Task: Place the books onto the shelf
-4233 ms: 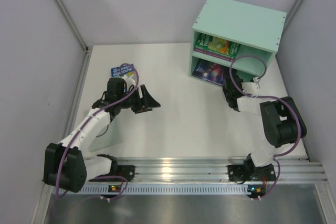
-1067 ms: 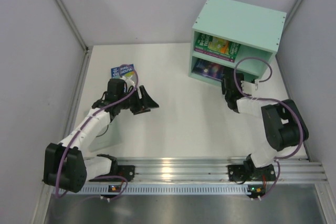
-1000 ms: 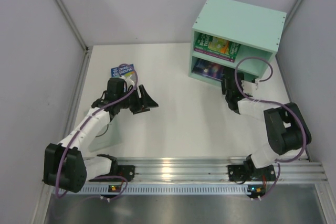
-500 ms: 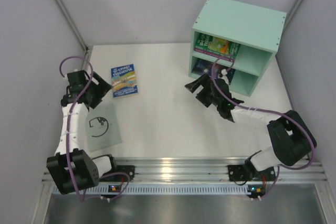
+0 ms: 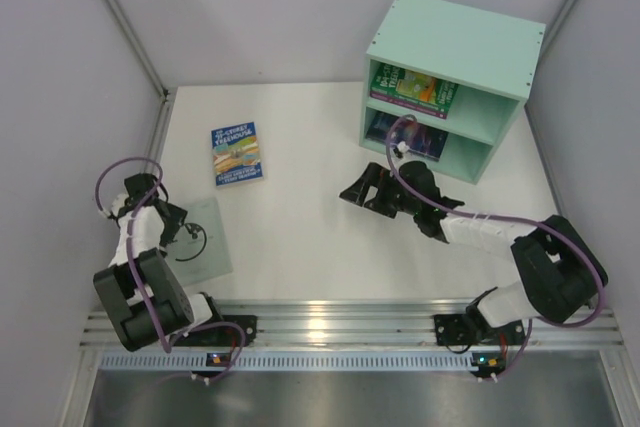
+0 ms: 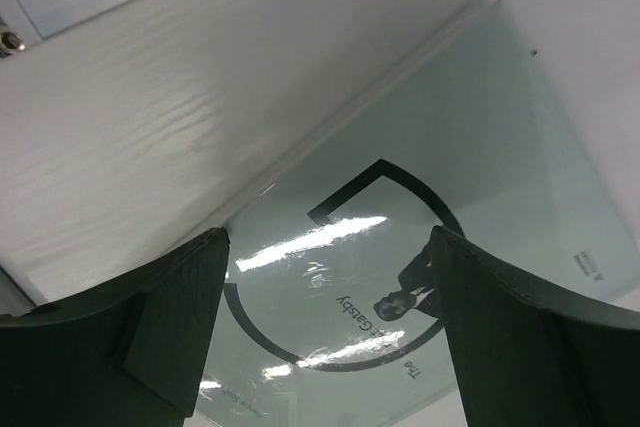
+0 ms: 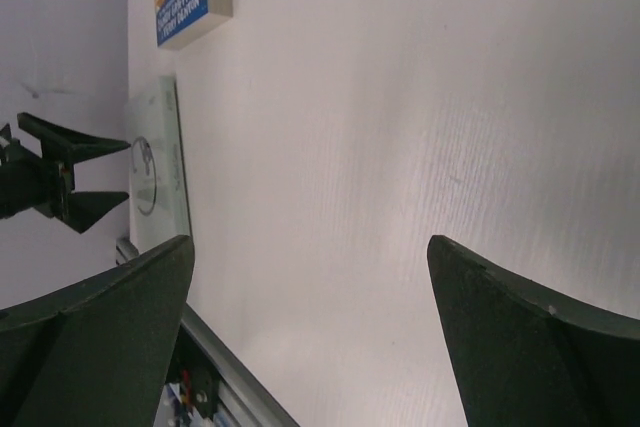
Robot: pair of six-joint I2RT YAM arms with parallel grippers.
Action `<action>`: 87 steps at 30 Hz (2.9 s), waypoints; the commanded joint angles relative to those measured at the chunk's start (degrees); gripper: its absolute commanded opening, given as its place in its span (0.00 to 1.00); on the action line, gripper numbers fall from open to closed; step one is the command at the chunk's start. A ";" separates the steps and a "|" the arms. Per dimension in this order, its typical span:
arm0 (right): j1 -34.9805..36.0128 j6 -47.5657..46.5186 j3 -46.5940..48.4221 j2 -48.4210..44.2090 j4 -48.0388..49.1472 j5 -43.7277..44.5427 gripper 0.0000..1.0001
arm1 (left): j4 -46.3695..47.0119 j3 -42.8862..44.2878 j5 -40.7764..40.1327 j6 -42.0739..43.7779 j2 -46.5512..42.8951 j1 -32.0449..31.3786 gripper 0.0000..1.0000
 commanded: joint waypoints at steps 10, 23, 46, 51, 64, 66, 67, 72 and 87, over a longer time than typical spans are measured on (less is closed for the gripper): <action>-3.48 -2.68 -6.32 -4.90 7.55 -6.58 1.00 | 13.59 -10.68 14.22 -0.01 2.72 -5.78 0.74; 9.95 2.85 0.88 13.90 20.12 2.72 0.86 | 21.43 -15.54 10.81 -8.90 4.82 -36.47 0.72; 20.25 4.17 13.20 26.74 13.34 16.98 0.64 | 6.83 -0.51 4.99 8.50 7.70 -39.20 0.68; 20.34 4.36 6.43 23.51 17.22 17.94 0.61 | 11.14 -3.14 14.30 10.18 9.30 -39.90 0.61; 15.86 -2.24 -4.47 14.27 8.60 16.54 0.63 | 21.60 -4.38 24.34 3.24 9.73 -55.90 0.57; 15.86 -2.42 -5.26 13.21 8.25 16.62 0.63 | 21.43 -3.51 24.26 2.71 9.30 -56.34 0.58; 15.16 -2.42 -5.53 12.95 7.99 16.54 0.63 | 20.47 -3.24 23.13 2.71 9.04 -56.25 0.60; 10.86 -5.05 -5.88 11.01 7.11 12.94 0.62 | 14.93 0.27 16.35 5.25 10.70 -53.89 0.75; 10.14 -7.52 4.31 19.27 -1.95 11.44 0.65 | 19.49 -0.95 26.01 5.26 15.80 -49.48 0.31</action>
